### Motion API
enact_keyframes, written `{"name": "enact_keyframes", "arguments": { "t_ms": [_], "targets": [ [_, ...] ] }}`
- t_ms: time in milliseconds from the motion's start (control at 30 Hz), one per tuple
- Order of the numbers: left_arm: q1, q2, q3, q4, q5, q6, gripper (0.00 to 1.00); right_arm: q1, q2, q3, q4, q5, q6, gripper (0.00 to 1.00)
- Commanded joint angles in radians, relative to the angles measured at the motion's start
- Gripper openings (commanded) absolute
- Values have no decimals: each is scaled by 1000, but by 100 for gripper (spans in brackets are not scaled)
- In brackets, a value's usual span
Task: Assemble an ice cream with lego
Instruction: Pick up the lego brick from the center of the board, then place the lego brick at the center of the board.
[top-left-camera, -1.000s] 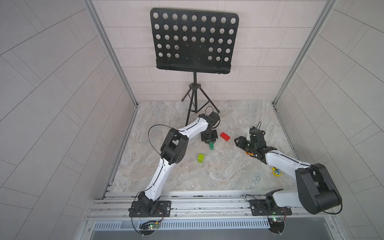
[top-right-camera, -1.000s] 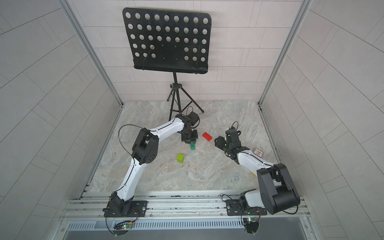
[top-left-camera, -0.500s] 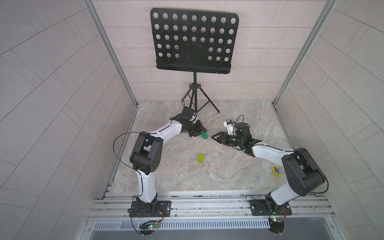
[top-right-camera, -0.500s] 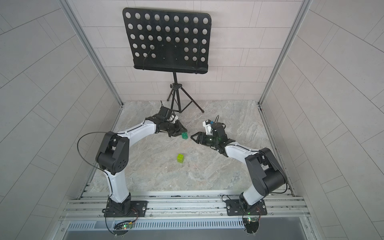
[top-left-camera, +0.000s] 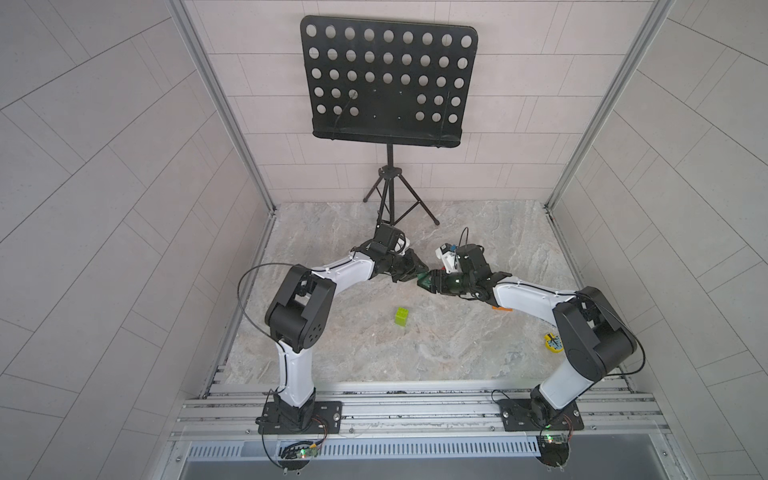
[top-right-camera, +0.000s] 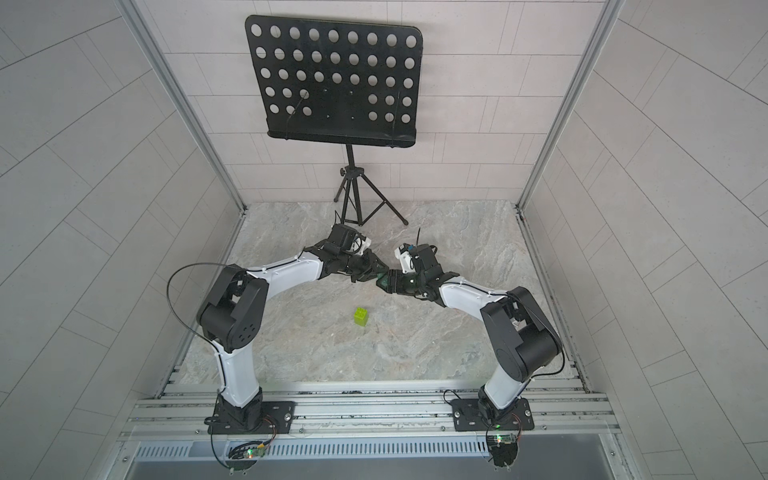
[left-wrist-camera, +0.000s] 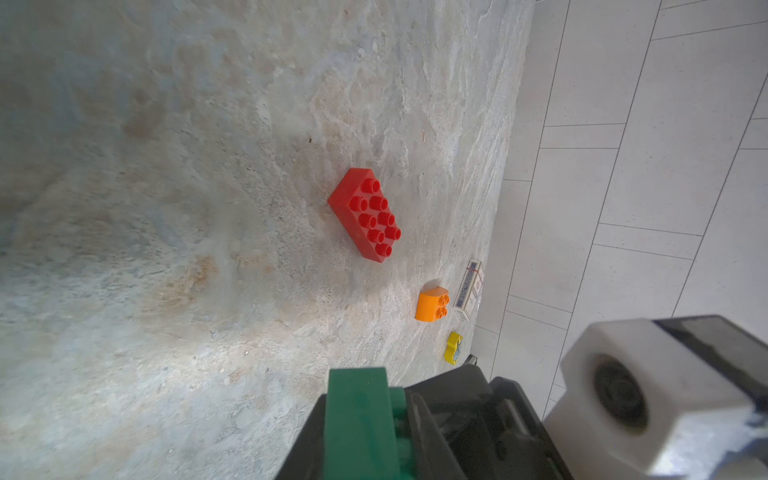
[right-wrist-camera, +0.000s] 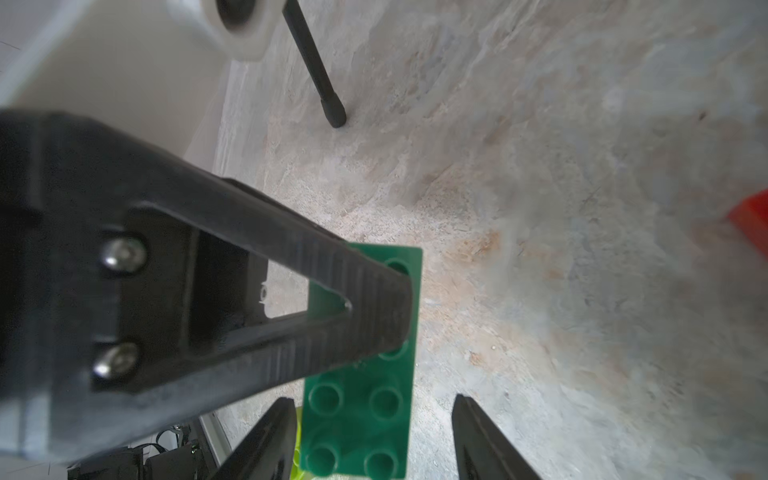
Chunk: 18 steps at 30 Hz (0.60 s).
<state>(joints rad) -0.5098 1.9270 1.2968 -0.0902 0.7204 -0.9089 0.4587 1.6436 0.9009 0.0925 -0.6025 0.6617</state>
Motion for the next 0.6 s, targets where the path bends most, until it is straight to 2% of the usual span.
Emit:
{"name": "enact_keyframes", "arguments": {
  "t_ms": [0,200,367,433,500,567],
  "targets": [
    [-13,-1,-1,29,28,-5,2,11,4,16,-44,20,-37,61],
    [-23,7,18,1,58,15,7,11,-1,15,-47,33,-51,45],
    [-23,5,18,-16,72,28,11,11,-12,9,-40,42,-60,38],
    [-23,2,18,-20,71,32,12,11,-11,9,-37,40,-61,29],
    [-23,-2,20,-27,74,36,17,11,-11,10,-37,40,-63,21],
    [-23,-8,27,-46,68,51,27,11,-11,11,-44,46,-63,13]
  ]
}}
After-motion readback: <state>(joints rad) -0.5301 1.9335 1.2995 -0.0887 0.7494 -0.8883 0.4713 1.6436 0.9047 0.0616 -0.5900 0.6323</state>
